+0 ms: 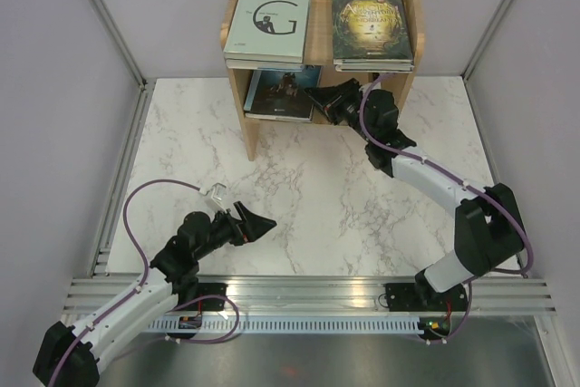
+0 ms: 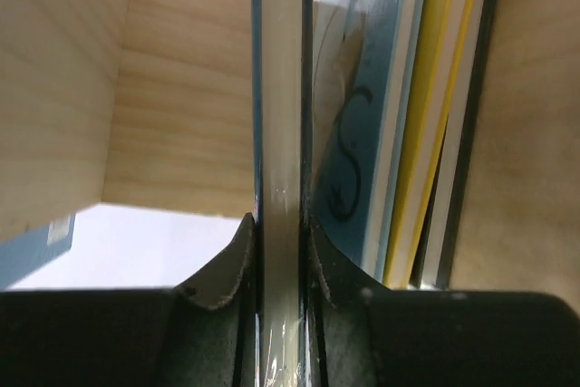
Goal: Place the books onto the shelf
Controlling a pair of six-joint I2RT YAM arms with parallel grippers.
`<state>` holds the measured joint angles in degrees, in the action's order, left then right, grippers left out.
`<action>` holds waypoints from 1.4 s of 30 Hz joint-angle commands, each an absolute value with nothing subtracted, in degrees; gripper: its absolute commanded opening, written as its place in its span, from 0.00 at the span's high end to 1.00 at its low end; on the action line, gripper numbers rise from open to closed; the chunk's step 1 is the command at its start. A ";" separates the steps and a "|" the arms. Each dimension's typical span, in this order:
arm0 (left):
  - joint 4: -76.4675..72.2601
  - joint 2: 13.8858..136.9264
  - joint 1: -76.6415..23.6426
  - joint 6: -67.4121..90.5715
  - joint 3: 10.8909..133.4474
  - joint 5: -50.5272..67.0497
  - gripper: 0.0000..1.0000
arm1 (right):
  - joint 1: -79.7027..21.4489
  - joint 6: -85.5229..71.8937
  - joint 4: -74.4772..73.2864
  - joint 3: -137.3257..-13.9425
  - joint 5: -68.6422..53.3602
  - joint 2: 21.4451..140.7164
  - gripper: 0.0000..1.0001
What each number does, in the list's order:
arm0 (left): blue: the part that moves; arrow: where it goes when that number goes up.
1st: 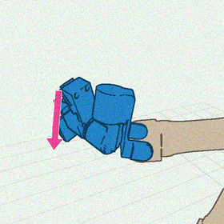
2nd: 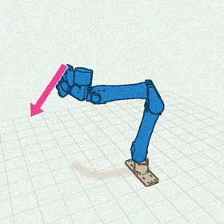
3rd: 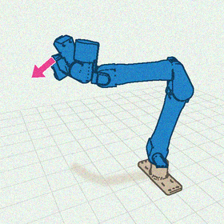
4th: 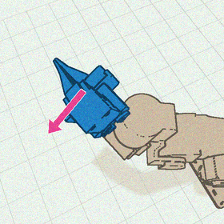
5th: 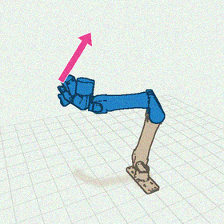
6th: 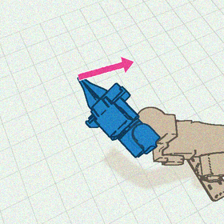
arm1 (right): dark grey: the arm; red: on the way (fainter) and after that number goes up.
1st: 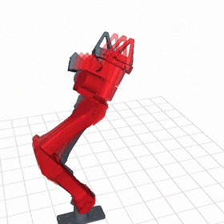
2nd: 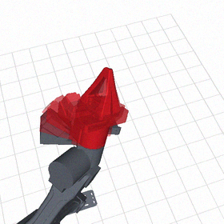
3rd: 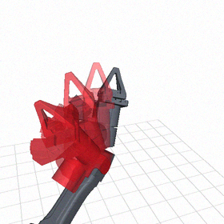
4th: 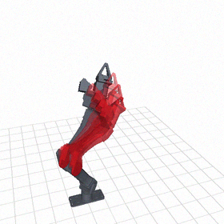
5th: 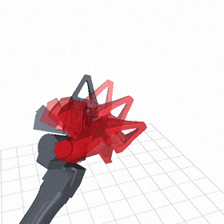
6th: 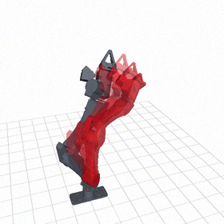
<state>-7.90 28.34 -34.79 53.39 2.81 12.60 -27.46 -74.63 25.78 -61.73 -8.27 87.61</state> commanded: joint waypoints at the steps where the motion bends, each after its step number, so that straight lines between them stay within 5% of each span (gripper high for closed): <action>1: -11.16 27.95 -34.63 51.33 0.35 13.18 0.00 | -27.16 -74.45 36.21 -69.16 -5.80 89.02 1.00; 7: -12.13 28.30 -34.63 51.33 0.09 13.36 0.00 | -26.90 -71.90 31.91 -76.10 -7.91 95.27 1.00; 9: -12.57 28.39 -34.63 51.42 0.09 13.54 0.00 | -26.89 -70.67 30.33 -78.38 -9.22 97.19 0.90; 16: -13.10 28.30 -34.63 51.50 0.09 13.54 0.00 | -26.72 -66.81 23.30 -79.10 -8.18 96.68 0.27; 18: -13.10 28.30 -34.63 51.59 0.17 13.54 0.00 | -26.28 -65.92 19.44 -78.14 -7.21 94.93 0.20; 29: -13.18 28.30 -34.54 51.77 0.09 13.45 0.00 | -23.73 -58.45 -5.44 -77.08 3.60 88.86 0.13; 42: -13.45 29.35 -34.63 51.77 0.17 13.53 0.00 | -23.82 -57.83 -3.87 -64.45 1.93 82.19 0.13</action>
<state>-10.76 28.73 -34.79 53.41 2.81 13.23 -24.60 -60.16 -0.86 -68.34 -0.40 85.67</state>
